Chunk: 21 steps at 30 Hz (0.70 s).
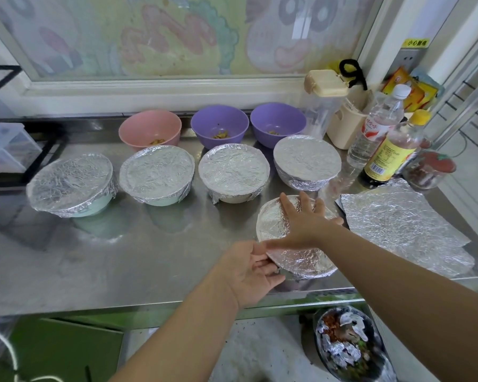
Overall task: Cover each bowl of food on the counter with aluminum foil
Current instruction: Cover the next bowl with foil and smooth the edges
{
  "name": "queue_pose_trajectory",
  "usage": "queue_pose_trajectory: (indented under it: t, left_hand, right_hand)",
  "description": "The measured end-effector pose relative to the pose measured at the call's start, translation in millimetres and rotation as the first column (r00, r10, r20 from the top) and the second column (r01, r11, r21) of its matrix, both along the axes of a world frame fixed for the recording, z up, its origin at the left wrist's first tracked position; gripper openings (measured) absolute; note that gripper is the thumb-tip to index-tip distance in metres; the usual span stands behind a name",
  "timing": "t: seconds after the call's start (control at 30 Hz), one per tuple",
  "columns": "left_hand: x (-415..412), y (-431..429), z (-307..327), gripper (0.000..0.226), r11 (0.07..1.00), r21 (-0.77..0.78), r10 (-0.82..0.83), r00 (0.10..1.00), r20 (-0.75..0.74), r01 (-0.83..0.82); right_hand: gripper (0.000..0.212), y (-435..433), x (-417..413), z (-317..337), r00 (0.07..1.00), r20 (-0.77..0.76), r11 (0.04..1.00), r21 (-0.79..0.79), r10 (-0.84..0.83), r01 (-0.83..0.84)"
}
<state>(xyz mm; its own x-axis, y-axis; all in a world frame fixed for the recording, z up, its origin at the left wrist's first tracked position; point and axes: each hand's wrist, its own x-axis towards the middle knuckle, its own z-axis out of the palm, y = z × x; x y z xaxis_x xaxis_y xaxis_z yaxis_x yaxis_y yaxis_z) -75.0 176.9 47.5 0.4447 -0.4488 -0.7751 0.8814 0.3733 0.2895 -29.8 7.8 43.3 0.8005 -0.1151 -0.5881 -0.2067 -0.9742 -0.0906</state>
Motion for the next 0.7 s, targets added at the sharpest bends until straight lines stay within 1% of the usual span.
queue_pose_trajectory:
  t: [0.07,0.1,0.2,0.27,0.3,0.43,0.57,0.63,0.7]
  left_hand:
    - [1.9,1.1,-2.2,0.054,1.000,-0.002,-0.012,1.000,0.002,0.012]
    - [2.7,2.5,-1.9,0.051,1.000,0.004,-0.028,0.999,0.015,0.028]
    - [7.9,6.1,-5.8,0.023,0.997,0.077,-0.026,0.996,0.084,0.019]
    - [13.1,4.7,-8.0,0.017,0.994,0.106,0.015,0.993,0.113,-0.027]
    - [14.5,3.9,-8.9,0.019,0.995,0.100,0.018,0.991,0.129,-0.031]
    - [14.1,-4.6,-16.8,0.039,0.996,0.088,0.005,0.984,0.178,-0.021]
    - [24.2,-15.4,-16.5,0.042,0.996,0.086,0.019,0.979,0.204,-0.037]
    - [37.6,-21.1,-18.6,0.038,0.993,0.115,-0.027,0.970,0.242,-0.001]
    - [49.0,-23.9,-17.3,0.026,0.988,0.149,-0.074,0.956,0.282,0.033]
  right_hand:
    - [0.138,1.0,-1.8,0.8,1.000,0.011,1.000,0.002,-0.016,0.016]
    - [0.138,1.8,-2.6,0.6,1.000,0.015,1.000,0.005,-0.026,0.026]
    - [0.140,3.5,-4.3,-1.8,0.998,0.016,0.998,0.021,-0.059,0.059]
    - [0.142,4.8,-5.6,-2.7,0.997,0.014,0.997,0.021,-0.077,0.076]
    - [0.143,5.4,-5.9,-3.3,0.996,0.016,0.996,0.020,-0.085,0.084]
    - [0.148,4.2,-4.0,-5.1,0.994,0.015,0.994,0.028,-0.110,0.110]
    - [0.173,-0.5,-1.2,-11.3,0.985,0.005,0.984,0.032,-0.174,0.174]
    - [0.170,-5.6,-0.7,-8.3,0.973,-0.002,0.973,0.016,-0.231,0.231]
    - [0.155,-13.5,0.4,1.5,0.968,-0.024,0.969,-0.007,-0.249,0.249]
